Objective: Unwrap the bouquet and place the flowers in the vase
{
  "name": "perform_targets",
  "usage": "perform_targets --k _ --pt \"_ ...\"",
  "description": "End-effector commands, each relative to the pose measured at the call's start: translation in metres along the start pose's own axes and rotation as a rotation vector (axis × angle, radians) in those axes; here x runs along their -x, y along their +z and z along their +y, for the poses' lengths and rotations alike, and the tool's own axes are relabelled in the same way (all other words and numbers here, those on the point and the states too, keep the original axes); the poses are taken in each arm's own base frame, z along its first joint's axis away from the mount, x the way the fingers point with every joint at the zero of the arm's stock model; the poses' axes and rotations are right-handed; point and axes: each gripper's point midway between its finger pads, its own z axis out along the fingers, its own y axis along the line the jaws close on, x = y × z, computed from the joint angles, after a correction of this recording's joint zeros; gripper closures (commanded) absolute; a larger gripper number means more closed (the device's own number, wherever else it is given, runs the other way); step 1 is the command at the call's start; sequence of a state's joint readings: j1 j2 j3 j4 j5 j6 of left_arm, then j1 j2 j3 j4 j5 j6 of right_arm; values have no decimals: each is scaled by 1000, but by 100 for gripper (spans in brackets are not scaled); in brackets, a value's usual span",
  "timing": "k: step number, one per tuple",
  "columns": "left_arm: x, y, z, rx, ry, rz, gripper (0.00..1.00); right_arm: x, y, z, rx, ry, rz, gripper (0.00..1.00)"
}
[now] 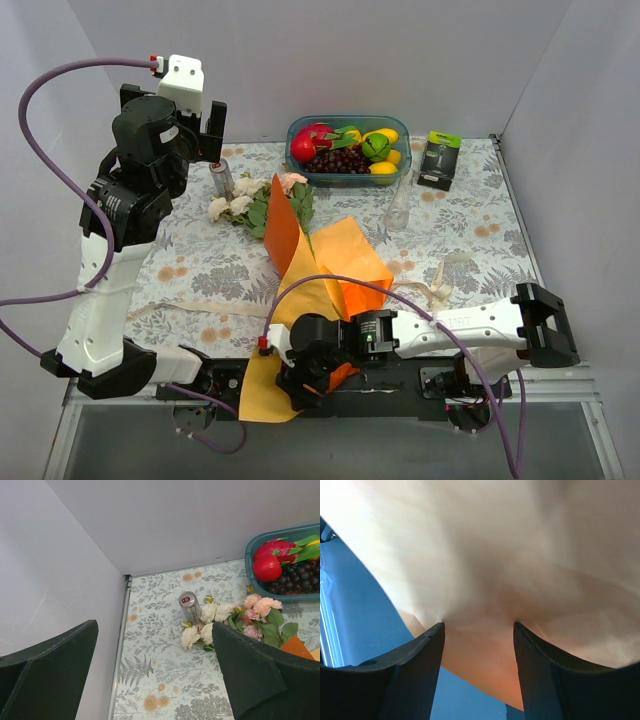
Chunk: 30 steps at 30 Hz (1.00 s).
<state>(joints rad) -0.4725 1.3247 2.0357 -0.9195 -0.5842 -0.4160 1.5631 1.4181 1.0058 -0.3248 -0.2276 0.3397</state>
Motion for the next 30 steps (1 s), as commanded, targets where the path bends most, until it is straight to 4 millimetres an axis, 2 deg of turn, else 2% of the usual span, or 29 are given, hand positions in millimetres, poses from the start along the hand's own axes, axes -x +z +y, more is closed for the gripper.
perform_targets --k 1,7,13,15,18,19,20,21,22,23,24,25,26,27,28,29,30 --pt "5 -10 10 16 -15 -22 2 26 3 18 -31 -117 -16 34" --pt "5 -10 10 15 -14 -23 2 25 4 18 -87 -124 -18 30" --pt "4 -6 6 11 -20 -20 2 34 0 25 -132 -135 -20 30" --pt "3 -6 6 12 -17 -18 2 47 -12 27 -158 -155 -64 29" --pt "1 -5 6 11 -9 -14 2 81 -51 46 -127 -201 -218 26" --pt "1 -5 5 10 -6 -15 2 93 -71 56 -102 -220 -282 26" --pt "0 -5 5 11 -4 -13 2 103 -83 61 -91 -248 -326 25" --pt "-1 -4 5 12 -2 -13 2 114 -96 64 -100 -261 -379 25" --pt "-2 -4 5 12 -2 -11 2 126 -119 63 -134 -275 -451 25" --pt "-2 -5 5 13 -6 -14 2 132 -133 41 -241 -233 -482 25" --pt "-3 -5 5 11 -6 -12 2 142 -155 4 -415 -153 -539 25" --pt "-5 -6 5 10 -4 -7 2 142 -175 -24 -486 -49 -580 27" --pt "-6 -7 5 9 -2 -6 2 149 -205 -86 -617 73 -656 34" --pt "-7 -7 4 8 -1 -5 2 141 -210 -114 -641 122 -671 39" --pt "-6 -7 6 12 -3 -9 2 118 -203 -149 -695 163 -645 42" --pt "-10 -6 4 11 2 -1 2 119 -222 -191 -768 223 -703 44" --pt "-10 -7 5 11 -1 -4 2 114 -215 -209 -777 249 -680 44"
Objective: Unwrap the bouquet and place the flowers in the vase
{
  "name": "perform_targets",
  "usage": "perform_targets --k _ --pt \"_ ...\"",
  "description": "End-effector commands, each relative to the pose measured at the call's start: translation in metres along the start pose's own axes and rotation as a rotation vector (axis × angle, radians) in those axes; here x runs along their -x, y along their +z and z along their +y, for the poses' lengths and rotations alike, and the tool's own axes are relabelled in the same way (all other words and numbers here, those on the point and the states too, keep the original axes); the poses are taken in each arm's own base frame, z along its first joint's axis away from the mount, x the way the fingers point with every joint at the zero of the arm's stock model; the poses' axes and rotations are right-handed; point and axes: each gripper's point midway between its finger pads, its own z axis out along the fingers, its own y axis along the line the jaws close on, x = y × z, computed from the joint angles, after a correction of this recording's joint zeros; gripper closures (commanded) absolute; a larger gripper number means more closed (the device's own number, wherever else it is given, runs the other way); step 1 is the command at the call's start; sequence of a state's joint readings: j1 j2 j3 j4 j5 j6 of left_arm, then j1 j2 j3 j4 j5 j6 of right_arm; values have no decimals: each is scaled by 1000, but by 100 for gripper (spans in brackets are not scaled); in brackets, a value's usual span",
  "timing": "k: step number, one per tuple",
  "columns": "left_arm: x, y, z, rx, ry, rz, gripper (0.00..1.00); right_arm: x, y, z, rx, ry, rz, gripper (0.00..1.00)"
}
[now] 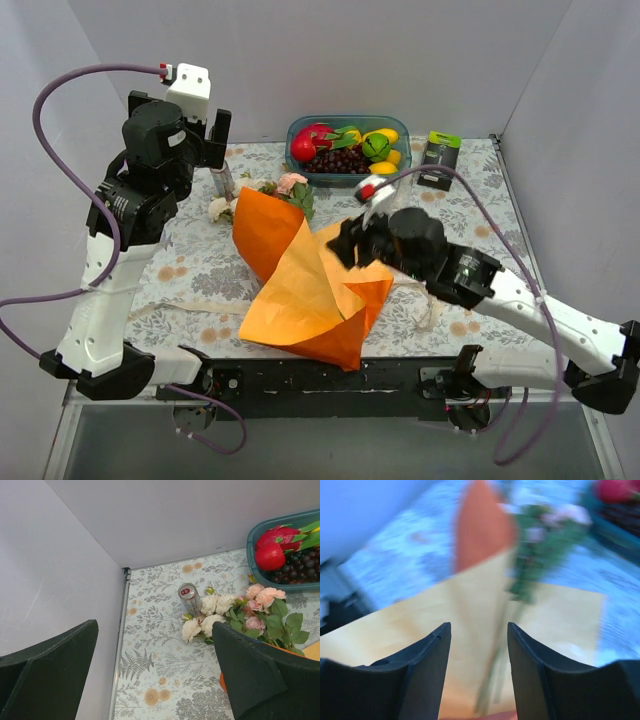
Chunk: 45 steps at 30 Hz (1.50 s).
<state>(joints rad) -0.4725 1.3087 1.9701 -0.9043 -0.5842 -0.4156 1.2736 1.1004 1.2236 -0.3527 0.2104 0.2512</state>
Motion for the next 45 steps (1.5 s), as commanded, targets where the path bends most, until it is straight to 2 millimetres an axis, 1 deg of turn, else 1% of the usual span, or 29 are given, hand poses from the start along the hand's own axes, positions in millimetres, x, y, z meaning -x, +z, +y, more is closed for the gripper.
perform_targets --k 1,2,3,4,5,6,7,8,10,11,12,14,15,17,18,19,22,28,29,31,32,33,34,37,38,40,41,43,45 --pt "3 -12 10 14 -21 -28 2 -64 39 -146 -387 112 108 44" --pt "1 -12 9 12 -19 -24 2 -68 45 -167 -427 135 100 44" --pt "0 -12 9 9 -24 -20 2 -74 51 -179 -447 158 100 44" --pt "-1 -13 9 7 -24 -18 2 -89 63 -185 -427 204 123 44" --pt "-1 -13 10 10 -24 -18 2 -90 69 -198 -425 229 98 44" --pt "-2 -13 9 8 -20 -14 2 -93 76 -198 -410 236 100 44" --pt "-1 -16 11 9 -16 -20 2 -107 88 -198 -383 236 147 44" --pt "-2 -16 12 14 -10 -19 2 -101 97 -193 -349 240 154 44" --pt "-1 -17 14 19 -6 -26 2 -123 112 -183 -299 251 233 45" --pt "-1 -18 16 25 -6 -26 2 -125 119 -169 -246 247 233 45" --pt "0 -18 16 24 -6 -27 2 -138 119 -157 -196 258 260 45" --pt "0 -20 18 27 -5 -29 2 -125 122 -124 -74 249 171 45" --pt "0 -20 18 29 -1 -29 2 -137 119 -112 -33 261 188 45" --pt "0 -20 20 37 3 -34 2 -132 116 -90 55 300 153 45" --pt "0 -20 20 38 3 -34 2 -136 113 -80 105 319 153 45" --pt "1 -20 21 40 1 -36 2 -144 107 -73 129 360 158 45" --pt "5 -22 23 44 -2 -43 2 -148 103 -61 176 386 160 46" --pt "8 -23 25 47 4 -49 2 -169 96 -32 236 367 227 46" --pt "8 -23 25 47 4 -49 2 -171 95 -18 258 346 248 46" --pt "6 -22 24 42 11 -42 2 -175 98 -14 205 278 262 46" --pt "5 -22 22 37 15 -40 2 -184 92 2 210 246 310 46" --pt "3 -21 21 36 19 -35 2 -173 95 3 168 218 280 46" --pt "0 -19 19 32 21 -32 2 -175 91 16 177 194 288 46" --pt "-1 -17 17 28 27 -34 2 -173 82 19 118 188 268 47" --pt "-1 -16 16 27 27 -36 2 -179 76 28 117 172 288 46" --pt "0 -15 15 26 29 -40 2 -181 69 29 77 159 282 46" --pt "-1 -14 15 26 34 -37 2 -188 61 40 90 145 302 46" --pt "-1 -13 13 20 35 -40 2 -192 53 40 54 143 309 46" --pt "-2 -11 12 19 38 -37 2 -207 41 47 34 111 362 46"
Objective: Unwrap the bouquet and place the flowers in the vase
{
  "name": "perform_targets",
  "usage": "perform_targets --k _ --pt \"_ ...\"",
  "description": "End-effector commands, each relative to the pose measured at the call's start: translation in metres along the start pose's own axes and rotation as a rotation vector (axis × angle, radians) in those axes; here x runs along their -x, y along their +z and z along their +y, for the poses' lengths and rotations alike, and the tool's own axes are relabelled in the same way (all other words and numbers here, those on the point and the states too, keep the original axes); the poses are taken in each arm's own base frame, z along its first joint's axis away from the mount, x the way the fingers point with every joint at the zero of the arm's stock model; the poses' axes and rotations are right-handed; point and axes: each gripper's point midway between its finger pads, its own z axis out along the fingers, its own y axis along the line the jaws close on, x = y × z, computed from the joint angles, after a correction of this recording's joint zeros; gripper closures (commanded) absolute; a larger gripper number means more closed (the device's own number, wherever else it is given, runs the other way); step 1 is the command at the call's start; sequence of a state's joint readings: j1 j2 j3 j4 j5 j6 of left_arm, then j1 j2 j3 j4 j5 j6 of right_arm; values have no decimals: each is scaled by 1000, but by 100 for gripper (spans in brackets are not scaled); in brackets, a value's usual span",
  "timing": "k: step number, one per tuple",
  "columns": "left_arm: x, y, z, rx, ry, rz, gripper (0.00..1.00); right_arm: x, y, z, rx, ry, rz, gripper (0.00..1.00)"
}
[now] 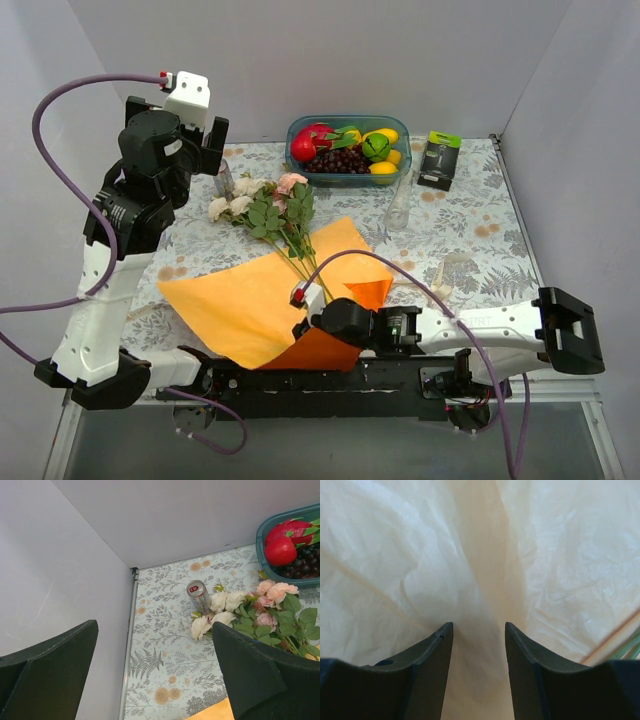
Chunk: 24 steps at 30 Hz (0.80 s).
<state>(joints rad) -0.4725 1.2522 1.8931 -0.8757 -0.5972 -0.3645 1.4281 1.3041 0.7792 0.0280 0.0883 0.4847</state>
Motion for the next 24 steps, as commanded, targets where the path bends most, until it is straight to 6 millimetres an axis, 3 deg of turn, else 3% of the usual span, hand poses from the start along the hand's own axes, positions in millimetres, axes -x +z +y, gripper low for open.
perform_targets --k 1,3,4,6,14,18,21,24 --pt "8 -4 5 4 -10 -37 2 -15 -13 -5 -160 -9 26 46" --pt "7 -3 3 2 -10 -35 2 -29 -20 -2 -213 -42 92 46" --pt "7 -3 3 2 -11 -37 2 -47 -25 -9 -291 -75 155 46" --pt "8 -3 2 -2 -12 -38 2 -44 -31 1 -331 -97 169 46" --pt "9 -1 3 1 14 -46 2 -99 -85 12 -513 -123 312 42" --pt "2 1 -3 -13 17 -39 2 -111 -99 10 -586 -123 355 35" --pt "-11 4 -11 -34 29 -17 2 -89 -103 6 -621 -138 288 28" --pt "-28 5 -18 -54 46 8 2 -24 -110 1 -605 -154 152 26"
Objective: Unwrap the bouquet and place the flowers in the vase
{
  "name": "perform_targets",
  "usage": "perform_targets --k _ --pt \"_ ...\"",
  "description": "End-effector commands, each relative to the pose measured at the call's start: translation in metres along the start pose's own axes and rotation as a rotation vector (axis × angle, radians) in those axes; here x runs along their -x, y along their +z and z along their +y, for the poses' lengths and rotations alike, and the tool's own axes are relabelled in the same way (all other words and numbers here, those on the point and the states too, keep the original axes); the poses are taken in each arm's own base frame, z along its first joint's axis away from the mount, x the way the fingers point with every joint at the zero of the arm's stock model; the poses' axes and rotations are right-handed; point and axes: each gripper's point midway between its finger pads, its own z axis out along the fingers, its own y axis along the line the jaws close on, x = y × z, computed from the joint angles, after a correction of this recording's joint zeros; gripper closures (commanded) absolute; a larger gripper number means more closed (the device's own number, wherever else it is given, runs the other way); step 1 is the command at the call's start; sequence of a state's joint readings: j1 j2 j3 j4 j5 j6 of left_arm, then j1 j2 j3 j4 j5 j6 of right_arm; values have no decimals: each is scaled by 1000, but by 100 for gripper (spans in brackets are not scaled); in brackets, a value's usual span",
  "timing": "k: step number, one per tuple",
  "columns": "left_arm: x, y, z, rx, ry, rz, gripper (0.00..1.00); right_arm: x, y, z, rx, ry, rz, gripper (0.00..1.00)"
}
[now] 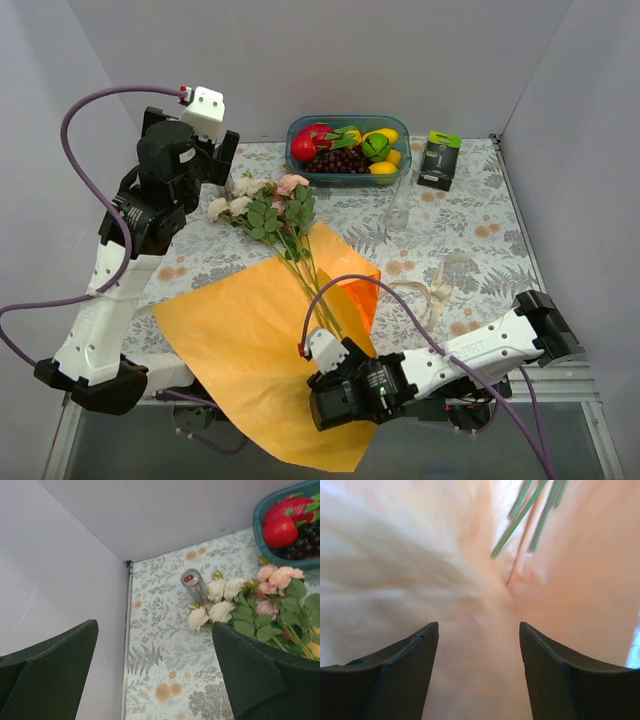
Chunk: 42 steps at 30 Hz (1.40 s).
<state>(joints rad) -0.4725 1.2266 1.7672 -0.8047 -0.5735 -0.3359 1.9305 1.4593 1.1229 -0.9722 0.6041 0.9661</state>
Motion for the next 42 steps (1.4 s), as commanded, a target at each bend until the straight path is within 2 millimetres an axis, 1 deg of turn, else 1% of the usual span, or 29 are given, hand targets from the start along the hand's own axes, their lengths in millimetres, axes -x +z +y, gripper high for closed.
perform_targets --k 1,2,3,4,5,6,7,8,9,10,11,12,14,15,16,17,18,19,20,21,22,23,24,26,31,34,37,39,42 --pt "-11 -7 -4 -32 3 -9 2 97 -32 -44 -32 147 -256 27" --pt "-13 -8 -5 -39 5 -8 2 116 -36 -51 -5 171 -310 28" --pt "-20 -6 -10 -48 12 4 2 135 -51 -62 55 122 -384 29" --pt "-21 -9 -9 -51 11 -1 2 177 -54 -78 87 229 -504 30" --pt "-24 -10 -10 -54 12 -1 2 187 -51 -93 89 238 -537 31" --pt "-30 -8 -13 -59 22 10 2 202 -54 -109 89 209 -583 33" --pt "-32 -11 -13 -62 20 5 2 224 -49 -131 94 254 -627 35" --pt "-34 -11 -15 -72 22 5 2 232 -42 -142 87 250 -629 38" --pt "-37 -11 -16 -75 21 8 2 241 -22 -148 72 215 -593 39" --pt "-45 -9 -21 -84 29 23 2 248 -7 -162 75 222 -569 39" --pt "-47 -10 -23 -96 16 23 2 252 7 -166 78 211 -543 40" --pt "-51 -10 -26 -105 13 31 2 252 34 -166 73 177 -487 39" --pt "-61 -14 -37 -150 -12 50 2 262 57 -175 98 174 -472 39" --pt "-66 -15 -46 -198 -14 60 2 261 79 -178 97 163 -438 39" --pt "-71 -16 -52 -223 -14 71 2 270 86 -188 115 182 -448 38" --pt "-80 -16 -59 -248 -8 90 2 271 96 -191 124 190 -437 38" --pt "-83 -18 -63 -277 -4 91 2 268 115 -194 126 190 -400 38" --pt "-88 -19 -66 -291 3 95 2 277 118 -201 131 199 -414 38" --pt "-96 -19 -71 -303 16 108 2 279 125 -202 135 196 -405 38" --pt "-98 -22 -71 -313 24 99 2 278 138 -204 133 188 -383 38" --pt "-101 -23 -72 -320 33 100 2 278 144 -205 132 186 -372 38" --pt "-108 -23 -75 -331 41 111 2 286 145 -208 125 182 -379 38" --pt "-111 -25 -76 -339 46 115 2 281 159 -208 121 173 -347 38" --pt "-115 -31 -78 -363 49 109 2 281 166 -210 125 173 -333 37" --pt "-142 -34 -87 -385 65 133 2 271 188 -210 137 178 -295 36" --pt "-148 -36 -88 -384 56 134 2 255 202 -207 138 176 -237 36" --pt "-147 -38 -87 -382 44 125 2 240 209 -205 140 177 -209 36" --pt "-144 -39 -84 -372 41 114 2 235 210 -198 173 178 -204 37" --pt "-142 -41 -81 -364 39 102 2 222 216 -195 179 192 -173 43"
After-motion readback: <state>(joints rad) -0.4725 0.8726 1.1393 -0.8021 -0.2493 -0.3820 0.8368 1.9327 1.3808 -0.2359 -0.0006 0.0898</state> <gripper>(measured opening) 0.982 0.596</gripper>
